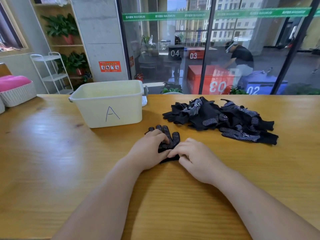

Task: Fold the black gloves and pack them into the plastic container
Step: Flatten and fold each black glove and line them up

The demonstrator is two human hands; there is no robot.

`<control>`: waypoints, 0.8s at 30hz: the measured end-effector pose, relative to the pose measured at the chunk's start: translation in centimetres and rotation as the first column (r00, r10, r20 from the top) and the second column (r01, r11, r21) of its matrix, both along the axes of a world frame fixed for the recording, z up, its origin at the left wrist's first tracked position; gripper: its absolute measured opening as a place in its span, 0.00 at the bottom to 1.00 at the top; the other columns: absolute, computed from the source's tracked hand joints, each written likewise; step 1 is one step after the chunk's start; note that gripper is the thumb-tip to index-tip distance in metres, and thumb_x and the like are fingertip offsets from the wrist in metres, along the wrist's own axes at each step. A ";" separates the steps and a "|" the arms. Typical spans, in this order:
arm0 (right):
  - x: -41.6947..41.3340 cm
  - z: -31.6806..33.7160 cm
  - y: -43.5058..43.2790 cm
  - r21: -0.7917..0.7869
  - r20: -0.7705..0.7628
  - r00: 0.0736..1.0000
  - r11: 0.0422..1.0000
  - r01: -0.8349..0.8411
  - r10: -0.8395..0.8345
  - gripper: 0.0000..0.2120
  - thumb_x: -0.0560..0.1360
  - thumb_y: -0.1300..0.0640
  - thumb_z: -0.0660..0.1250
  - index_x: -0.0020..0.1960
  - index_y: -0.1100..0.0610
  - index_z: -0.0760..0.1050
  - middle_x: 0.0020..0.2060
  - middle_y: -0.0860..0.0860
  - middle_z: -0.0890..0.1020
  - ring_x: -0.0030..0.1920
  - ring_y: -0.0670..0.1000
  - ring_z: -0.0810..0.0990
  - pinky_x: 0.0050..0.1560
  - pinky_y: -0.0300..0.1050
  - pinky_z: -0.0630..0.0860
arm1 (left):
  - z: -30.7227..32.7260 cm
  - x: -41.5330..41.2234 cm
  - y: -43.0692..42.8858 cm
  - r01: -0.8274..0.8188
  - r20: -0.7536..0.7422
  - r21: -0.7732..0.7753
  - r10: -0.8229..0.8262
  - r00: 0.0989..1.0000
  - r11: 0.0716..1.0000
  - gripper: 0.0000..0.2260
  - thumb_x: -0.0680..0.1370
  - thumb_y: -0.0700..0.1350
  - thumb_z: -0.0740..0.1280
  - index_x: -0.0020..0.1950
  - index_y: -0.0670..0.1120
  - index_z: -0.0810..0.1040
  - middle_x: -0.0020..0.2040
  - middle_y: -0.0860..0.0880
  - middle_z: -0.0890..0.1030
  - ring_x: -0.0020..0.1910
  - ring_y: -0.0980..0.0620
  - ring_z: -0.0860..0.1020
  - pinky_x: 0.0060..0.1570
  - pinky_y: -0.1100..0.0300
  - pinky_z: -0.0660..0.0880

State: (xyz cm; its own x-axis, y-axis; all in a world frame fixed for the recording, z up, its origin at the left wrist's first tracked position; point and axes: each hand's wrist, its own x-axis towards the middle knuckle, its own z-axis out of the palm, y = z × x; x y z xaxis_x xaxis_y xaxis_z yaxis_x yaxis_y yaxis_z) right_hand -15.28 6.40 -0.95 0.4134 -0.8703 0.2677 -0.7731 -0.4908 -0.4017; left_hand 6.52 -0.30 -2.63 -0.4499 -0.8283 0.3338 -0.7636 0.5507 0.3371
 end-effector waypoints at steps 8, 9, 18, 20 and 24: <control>-7.2 0.7 -6.2 -0.263 -0.258 0.773 0.812 0.521 -0.580 0.29 0.80 0.59 0.65 0.79 0.46 0.69 0.78 0.44 0.70 0.75 0.55 0.64 0.70 0.56 0.70 | 0.3 2.9 -0.3 0.126 -0.068 0.070 -0.122 0.990 0.990 0.15 0.77 0.71 0.69 0.56 0.63 0.79 0.59 0.65 0.75 0.62 0.61 0.73 0.64 0.55 0.75; -7.6 0.6 -6.8 -0.246 -0.316 0.753 0.816 0.523 -0.577 0.28 0.82 0.55 0.63 0.81 0.46 0.66 0.80 0.44 0.68 0.76 0.56 0.62 0.71 0.56 0.68 | 0.2 2.8 -0.3 0.106 -0.086 0.046 -0.102 0.991 0.993 0.14 0.78 0.70 0.68 0.55 0.63 0.79 0.58 0.65 0.75 0.62 0.61 0.73 0.64 0.55 0.74; -7.1 -0.9 -7.4 -0.325 -0.328 0.722 0.790 0.519 -0.609 0.24 0.79 0.27 0.58 0.63 0.38 0.81 0.56 0.44 0.78 0.64 0.55 0.71 0.70 0.55 0.67 | 0.1 2.2 -1.1 0.045 -0.185 0.030 -0.039 0.982 0.999 0.11 0.83 0.63 0.66 0.53 0.59 0.82 0.51 0.63 0.79 0.56 0.62 0.76 0.56 0.57 0.75; -7.4 -0.7 -7.3 -0.341 -0.272 0.738 0.779 0.526 -0.617 0.17 0.78 0.30 0.65 0.55 0.39 0.83 0.52 0.43 0.78 0.62 0.54 0.71 0.70 0.56 0.66 | 0.1 2.2 -1.3 0.041 -0.224 0.028 -0.034 0.974 0.999 0.09 0.83 0.60 0.67 0.53 0.58 0.83 0.50 0.62 0.79 0.54 0.61 0.77 0.55 0.57 0.75; -7.3 0.2 -6.8 -0.419 -0.222 0.807 0.801 0.428 -0.547 0.07 0.77 0.40 0.73 0.45 0.42 0.85 0.49 0.41 0.78 0.61 0.54 0.72 0.73 0.59 0.66 | 0.0 2.2 -1.5 0.024 -0.229 0.007 -0.022 0.973 1.000 0.06 0.83 0.56 0.69 0.54 0.56 0.84 0.50 0.62 0.80 0.54 0.61 0.78 0.54 0.59 0.75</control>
State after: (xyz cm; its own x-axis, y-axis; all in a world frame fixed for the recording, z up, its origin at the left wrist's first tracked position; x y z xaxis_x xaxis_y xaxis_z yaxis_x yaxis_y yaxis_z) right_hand -22.58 -0.37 -0.75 0.0706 -0.8581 0.5086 -0.9974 -0.0681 0.0236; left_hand 8.76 -1.77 -2.63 -0.3815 -0.8222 0.4224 -0.6526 0.5632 0.5068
